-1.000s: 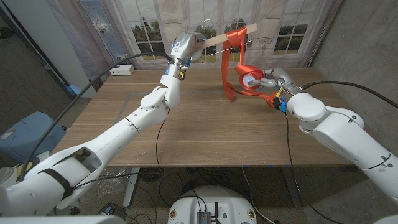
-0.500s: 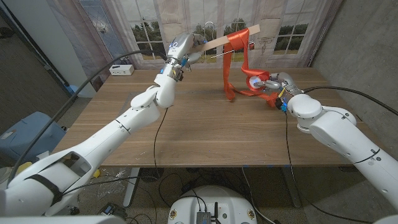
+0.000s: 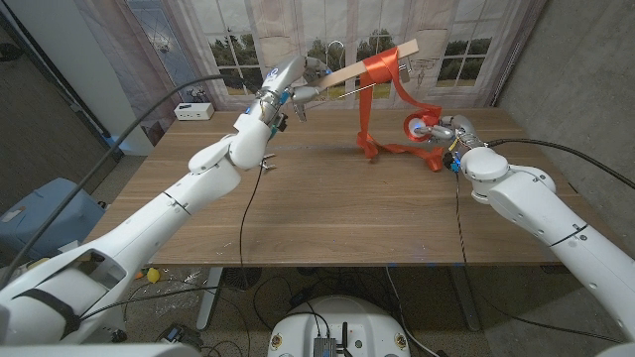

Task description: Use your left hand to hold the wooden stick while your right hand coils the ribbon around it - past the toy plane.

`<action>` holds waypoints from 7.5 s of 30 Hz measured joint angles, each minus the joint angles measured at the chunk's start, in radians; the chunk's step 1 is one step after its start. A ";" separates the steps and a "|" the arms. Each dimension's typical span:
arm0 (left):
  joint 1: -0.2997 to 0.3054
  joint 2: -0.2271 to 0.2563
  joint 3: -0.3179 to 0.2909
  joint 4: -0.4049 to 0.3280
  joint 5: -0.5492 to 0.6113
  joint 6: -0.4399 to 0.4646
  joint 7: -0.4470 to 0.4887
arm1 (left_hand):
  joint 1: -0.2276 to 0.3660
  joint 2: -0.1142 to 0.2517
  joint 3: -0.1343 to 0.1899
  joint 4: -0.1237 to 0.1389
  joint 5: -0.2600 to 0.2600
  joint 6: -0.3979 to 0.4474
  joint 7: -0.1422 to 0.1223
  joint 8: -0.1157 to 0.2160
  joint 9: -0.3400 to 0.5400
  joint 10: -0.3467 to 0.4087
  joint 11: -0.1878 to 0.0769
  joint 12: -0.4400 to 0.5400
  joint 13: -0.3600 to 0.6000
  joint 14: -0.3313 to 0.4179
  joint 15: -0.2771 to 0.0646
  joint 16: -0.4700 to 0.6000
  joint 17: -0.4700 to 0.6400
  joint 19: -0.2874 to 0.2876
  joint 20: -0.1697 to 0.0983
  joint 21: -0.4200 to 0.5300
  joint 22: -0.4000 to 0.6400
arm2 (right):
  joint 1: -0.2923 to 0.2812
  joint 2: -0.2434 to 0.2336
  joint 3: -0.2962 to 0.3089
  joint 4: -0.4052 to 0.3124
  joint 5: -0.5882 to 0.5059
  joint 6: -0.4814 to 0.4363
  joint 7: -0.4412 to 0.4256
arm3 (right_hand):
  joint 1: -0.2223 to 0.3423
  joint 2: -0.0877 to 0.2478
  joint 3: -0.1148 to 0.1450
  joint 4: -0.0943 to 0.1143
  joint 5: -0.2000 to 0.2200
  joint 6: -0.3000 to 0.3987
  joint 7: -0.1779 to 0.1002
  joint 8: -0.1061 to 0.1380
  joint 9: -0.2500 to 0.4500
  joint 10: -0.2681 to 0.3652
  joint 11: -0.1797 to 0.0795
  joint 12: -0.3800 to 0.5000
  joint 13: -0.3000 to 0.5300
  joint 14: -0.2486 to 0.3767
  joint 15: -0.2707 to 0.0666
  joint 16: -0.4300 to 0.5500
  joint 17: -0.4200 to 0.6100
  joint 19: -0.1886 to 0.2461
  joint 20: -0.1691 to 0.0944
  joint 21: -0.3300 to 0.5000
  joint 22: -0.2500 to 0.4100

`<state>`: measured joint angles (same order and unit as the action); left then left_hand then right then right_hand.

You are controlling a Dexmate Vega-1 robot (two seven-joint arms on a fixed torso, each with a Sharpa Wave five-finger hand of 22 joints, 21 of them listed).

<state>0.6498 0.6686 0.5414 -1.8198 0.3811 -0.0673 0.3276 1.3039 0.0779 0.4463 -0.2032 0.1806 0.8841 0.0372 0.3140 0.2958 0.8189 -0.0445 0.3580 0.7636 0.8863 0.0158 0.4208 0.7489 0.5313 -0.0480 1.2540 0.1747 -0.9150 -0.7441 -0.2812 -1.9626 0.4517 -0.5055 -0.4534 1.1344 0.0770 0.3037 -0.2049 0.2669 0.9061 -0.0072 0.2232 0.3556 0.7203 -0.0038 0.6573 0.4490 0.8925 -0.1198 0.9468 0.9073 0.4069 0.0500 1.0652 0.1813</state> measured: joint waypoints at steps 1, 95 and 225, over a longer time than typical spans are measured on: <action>0.005 0.004 -0.007 -0.004 -0.023 -0.009 -0.020 | 0.000 0.000 0.000 0.000 0.000 0.000 0.000 -0.001 0.000 0.000 0.000 0.000 0.000 0.000 0.000 0.000 0.000 0.000 0.000 0.000 0.000 | 0.012 0.001 -0.007 0.016 -0.003 0.006 0.005 | 0.000 0.000 0.000 0.000 0.000 0.000 0.000 0.000 0.000 0.000 0.000 0.000 0.000 0.000 0.000 0.000 0.000 -0.002 -0.002 0.000 0.000; -0.185 0.114 0.193 -0.110 0.156 0.506 -0.524 | 0.000 0.000 0.000 0.000 0.000 0.013 0.002 -0.037 0.014 0.009 0.001 -0.035 0.022 -0.001 -0.005 -0.017 0.018 -0.019 0.001 0.030 0.000 | 0.171 -0.145 -0.058 -0.098 -0.254 0.320 0.341 | 0.000 0.000 -0.004 0.004 -0.031 0.000 0.000 -0.007 0.018 0.000 0.000 0.000 -0.001 -0.039 0.010 -0.002 -0.006 -0.025 -0.025 0.023 0.000; -0.167 0.052 0.285 0.055 0.086 0.572 -0.584 | -0.358 -0.048 0.027 0.089 -0.008 -0.502 -0.078 -0.141 0.034 -0.435 0.005 -0.178 -0.188 -0.531 -0.057 -0.247 -0.336 -0.478 0.173 -0.258 -0.004 | 0.695 -0.098 -0.678 0.118 -0.123 -0.808 0.539 | -0.325 -0.039 -0.001 0.083 -0.083 -0.631 -0.025 -0.049 -0.141 -0.490 0.039 -0.277 -0.148 -0.677 0.119 -0.558 -0.390 -0.339 0.056 -0.193 -0.009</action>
<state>0.4825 0.7208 0.8266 -1.7653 0.4667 0.5052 -0.2560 0.9463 0.0299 0.4734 -0.1145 0.1721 0.3822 -0.0403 0.1730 0.3299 0.3844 -0.0399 0.1803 0.5760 0.3555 -0.0407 0.1735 0.4125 0.0534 0.1248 0.9958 0.1703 -0.2202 -0.8416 -0.9587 -1.8448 0.3283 -1.3139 0.0856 0.8094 0.0380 0.3025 -0.1218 0.1835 0.2748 -0.0326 0.1743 0.2143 0.2299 0.0351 0.3804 0.3006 0.2152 -0.0006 0.3891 0.5171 0.0674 0.1062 0.8726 0.1721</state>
